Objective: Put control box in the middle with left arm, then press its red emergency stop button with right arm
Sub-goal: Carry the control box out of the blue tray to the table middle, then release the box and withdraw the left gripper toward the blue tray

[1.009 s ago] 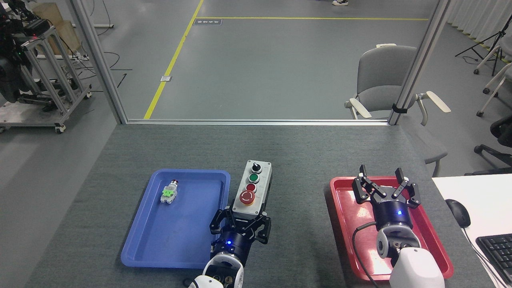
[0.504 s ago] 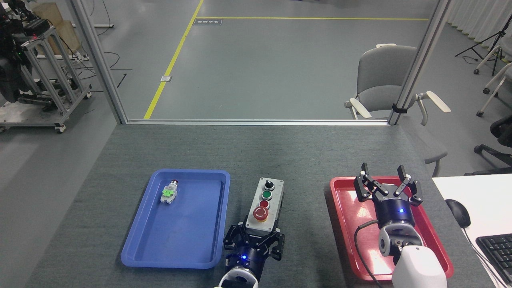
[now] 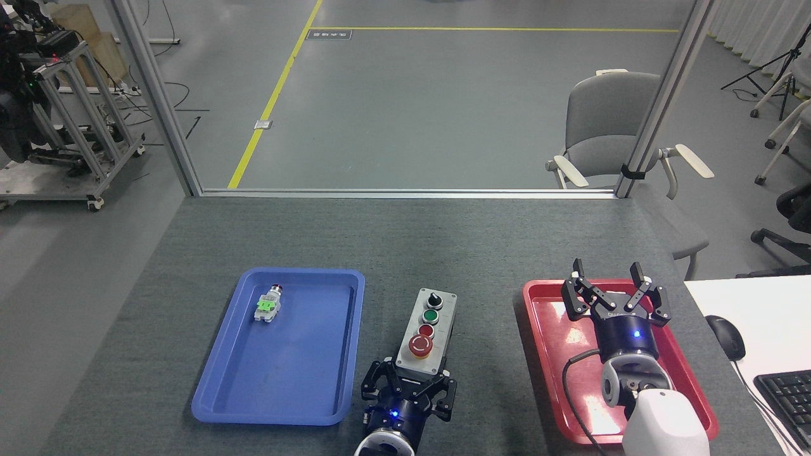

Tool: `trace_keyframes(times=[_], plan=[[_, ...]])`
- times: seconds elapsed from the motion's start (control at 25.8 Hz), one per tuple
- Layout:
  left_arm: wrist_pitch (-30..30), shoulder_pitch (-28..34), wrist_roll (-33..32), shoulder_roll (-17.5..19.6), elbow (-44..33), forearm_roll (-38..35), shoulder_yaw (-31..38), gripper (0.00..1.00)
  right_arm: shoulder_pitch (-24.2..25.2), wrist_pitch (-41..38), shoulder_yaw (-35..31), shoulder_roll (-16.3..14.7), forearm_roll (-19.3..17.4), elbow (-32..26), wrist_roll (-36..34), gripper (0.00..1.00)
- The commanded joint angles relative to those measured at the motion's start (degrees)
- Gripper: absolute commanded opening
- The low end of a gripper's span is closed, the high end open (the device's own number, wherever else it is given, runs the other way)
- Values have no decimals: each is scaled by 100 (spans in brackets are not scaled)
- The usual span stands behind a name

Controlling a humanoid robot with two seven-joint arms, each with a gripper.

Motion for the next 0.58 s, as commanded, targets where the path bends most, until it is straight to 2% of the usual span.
trace_keyframes(times=[0.0, 0.16, 0.47, 0.5, 0.54], plan=[[-40, -67, 142, 0, 218, 165, -27, 0, 9, 2, 5, -1, 2, 0, 19, 99], [-225, -147, 581, 0, 491, 929, -36, 0, 9, 2, 5, -1, 2, 0, 19, 99], [-155, -235, 652, 0, 676, 991, -45, 0, 18, 2, 5, -1, 2, 0, 19, 99], [-164, -235, 669, 0, 676, 991, -71, 8, 18, -7, 5, -1, 2, 0, 19, 99], [-207, -235, 695, 0, 684, 982, -159, 43, 18, -7, 5, -1, 10, 0, 19, 99]])
